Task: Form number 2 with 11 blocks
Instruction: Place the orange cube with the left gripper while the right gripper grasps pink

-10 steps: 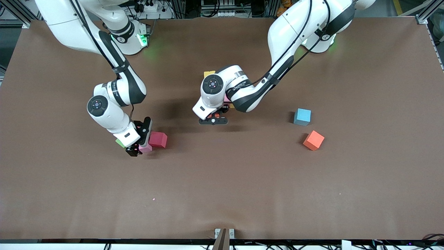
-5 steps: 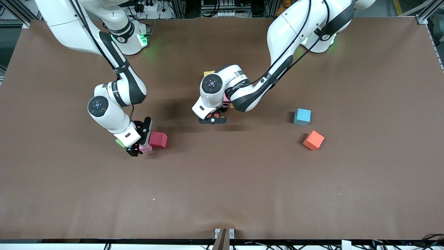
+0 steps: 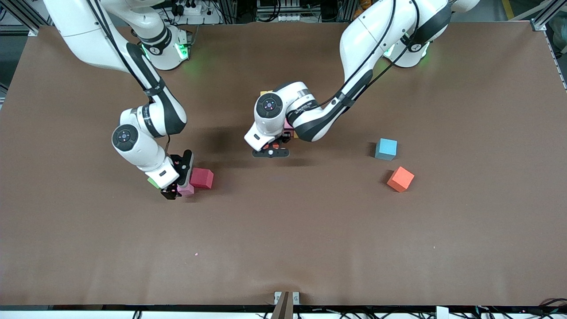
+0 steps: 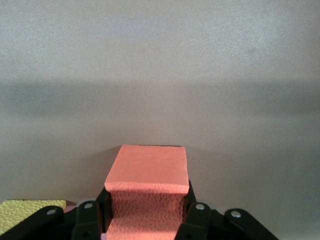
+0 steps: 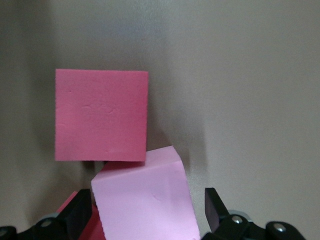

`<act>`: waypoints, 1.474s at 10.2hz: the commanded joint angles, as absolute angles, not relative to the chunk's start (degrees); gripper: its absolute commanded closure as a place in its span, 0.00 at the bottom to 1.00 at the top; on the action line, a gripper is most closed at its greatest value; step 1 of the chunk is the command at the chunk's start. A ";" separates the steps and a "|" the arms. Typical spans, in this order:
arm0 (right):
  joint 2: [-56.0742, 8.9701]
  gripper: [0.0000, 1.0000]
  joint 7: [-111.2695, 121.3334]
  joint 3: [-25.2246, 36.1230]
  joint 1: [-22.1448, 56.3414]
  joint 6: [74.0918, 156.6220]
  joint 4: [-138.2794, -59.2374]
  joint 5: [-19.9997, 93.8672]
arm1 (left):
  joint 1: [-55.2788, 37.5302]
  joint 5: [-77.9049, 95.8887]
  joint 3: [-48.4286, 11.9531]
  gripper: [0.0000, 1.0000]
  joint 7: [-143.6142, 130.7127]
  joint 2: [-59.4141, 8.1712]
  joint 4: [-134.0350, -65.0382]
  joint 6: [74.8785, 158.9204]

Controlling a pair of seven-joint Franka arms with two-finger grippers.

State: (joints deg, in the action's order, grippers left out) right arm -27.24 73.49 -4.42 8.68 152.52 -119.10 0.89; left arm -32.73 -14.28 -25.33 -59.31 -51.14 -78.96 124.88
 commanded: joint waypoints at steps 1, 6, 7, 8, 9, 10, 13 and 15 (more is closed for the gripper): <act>-27.77 0.00 74.71 -4.83 7.91 153.28 -118.57 0.97 | -34.01 -13.62 -24.70 0.60 -60.21 -53.00 -78.31 124.98; -27.95 0.28 74.53 -4.83 7.91 153.37 -118.56 1.05 | -34.80 -13.62 -24.70 0.00 -60.21 -53.00 -78.40 124.98; -27.86 0.53 74.53 -4.83 7.65 153.28 -118.56 1.14 | -34.80 -13.45 -24.70 0.00 -60.21 -53.00 -78.40 124.98; -27.86 0.60 74.53 -4.92 7.04 153.28 -118.56 1.14 | -34.80 -13.53 -24.70 0.00 -60.29 -52.91 -78.40 124.98; -27.60 0.63 74.62 -4.92 6.94 153.02 -118.56 1.14 | -34.80 -13.54 -24.70 0.00 -60.21 -52.82 -78.40 124.98; -27.42 0.69 74.53 -5.01 6.94 152.84 -118.48 1.14 | -34.72 -13.88 -24.70 0.00 -60.12 -52.56 -78.40 124.98; -26.37 0.75 74.27 -5.19 7.03 152.32 -118.21 1.14 | -34.45 -14.15 -24.43 0.00 -59.85 -51.77 -78.31 124.81; -24.79 0.76 73.92 -5.27 7.47 149.61 -117.08 1.14 | -34.37 -14.15 -24.43 0.00 -59.85 -50.46 -78.31 124.63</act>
State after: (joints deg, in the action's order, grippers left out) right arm -26.92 73.52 -4.60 7.95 152.14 -117.54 0.95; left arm -34.10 -14.28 -25.03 -59.73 -52.43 -77.91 125.02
